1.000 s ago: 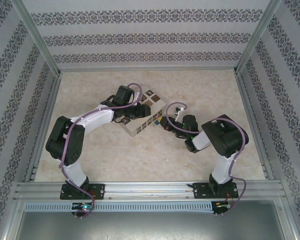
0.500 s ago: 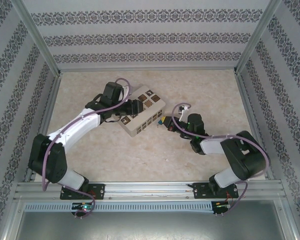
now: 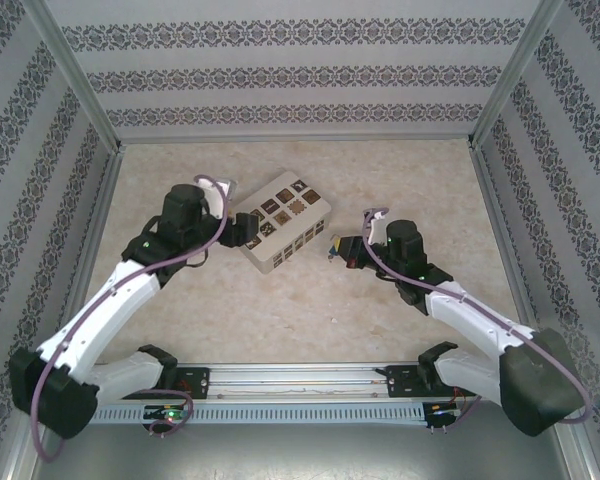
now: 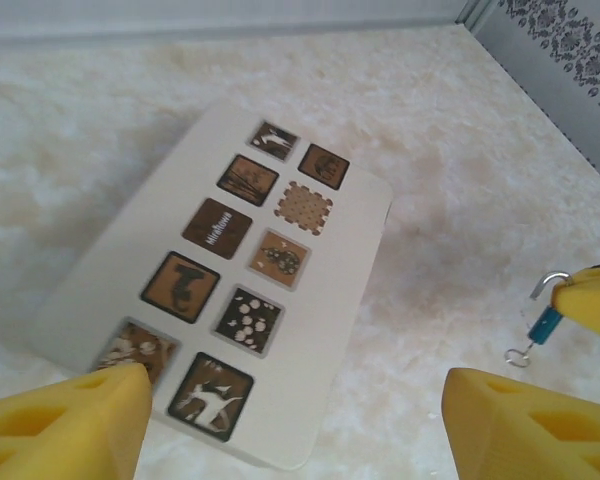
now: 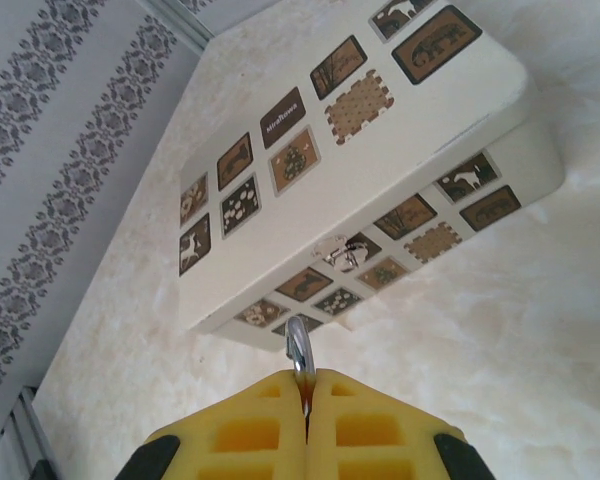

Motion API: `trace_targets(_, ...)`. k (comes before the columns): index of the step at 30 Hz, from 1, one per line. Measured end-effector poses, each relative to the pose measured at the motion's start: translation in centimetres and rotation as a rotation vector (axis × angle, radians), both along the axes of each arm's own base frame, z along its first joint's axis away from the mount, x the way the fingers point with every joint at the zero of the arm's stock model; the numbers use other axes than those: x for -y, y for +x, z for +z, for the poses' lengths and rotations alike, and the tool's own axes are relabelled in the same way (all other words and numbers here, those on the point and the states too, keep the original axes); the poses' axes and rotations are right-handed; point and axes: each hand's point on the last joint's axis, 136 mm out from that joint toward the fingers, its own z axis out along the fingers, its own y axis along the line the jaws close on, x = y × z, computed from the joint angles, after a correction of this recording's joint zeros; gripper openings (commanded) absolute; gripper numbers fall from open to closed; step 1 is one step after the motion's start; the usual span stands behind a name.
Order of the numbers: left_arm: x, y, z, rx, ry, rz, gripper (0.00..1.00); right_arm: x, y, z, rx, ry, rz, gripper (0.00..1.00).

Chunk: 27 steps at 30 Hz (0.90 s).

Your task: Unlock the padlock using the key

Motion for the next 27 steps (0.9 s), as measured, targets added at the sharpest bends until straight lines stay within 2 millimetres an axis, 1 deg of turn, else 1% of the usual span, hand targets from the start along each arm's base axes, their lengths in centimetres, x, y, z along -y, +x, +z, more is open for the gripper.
trace_targets(3,-1.2,-1.5,0.9,0.093,0.053,-0.011,0.88,0.0,-0.9,-0.2,-0.036,-0.041,0.019,0.0)
trace_targets(7,-2.3,-3.0,1.1,0.184,0.118,-0.036,1.0,-0.4,-2.1,-0.5,-0.085,-0.101,0.056,0.0)
trace_targets(9,-2.5,-3.6,0.8,0.212,0.146,-0.053,0.99,-0.5,-2.7,-0.8,-0.106,-0.124,0.073,0.0)
trace_targets(12,-2.7,-4.4,-0.1,0.235,0.187,-0.085,0.99,-0.7,-3.7,-1.4,-0.141,-0.152,0.094,0.0)
trace_targets(19,-2.9,-5.5,-3.4,0.277,0.265,-0.151,0.99,-0.6,-5.5,-2.9,-0.223,-0.205,0.123,0.0)
trace_targets(27,-1.7,-6.6,-6.8,0.298,0.262,-0.253,0.99,-0.5,-6.8,-3.5,-0.275,-0.242,0.143,0.0)
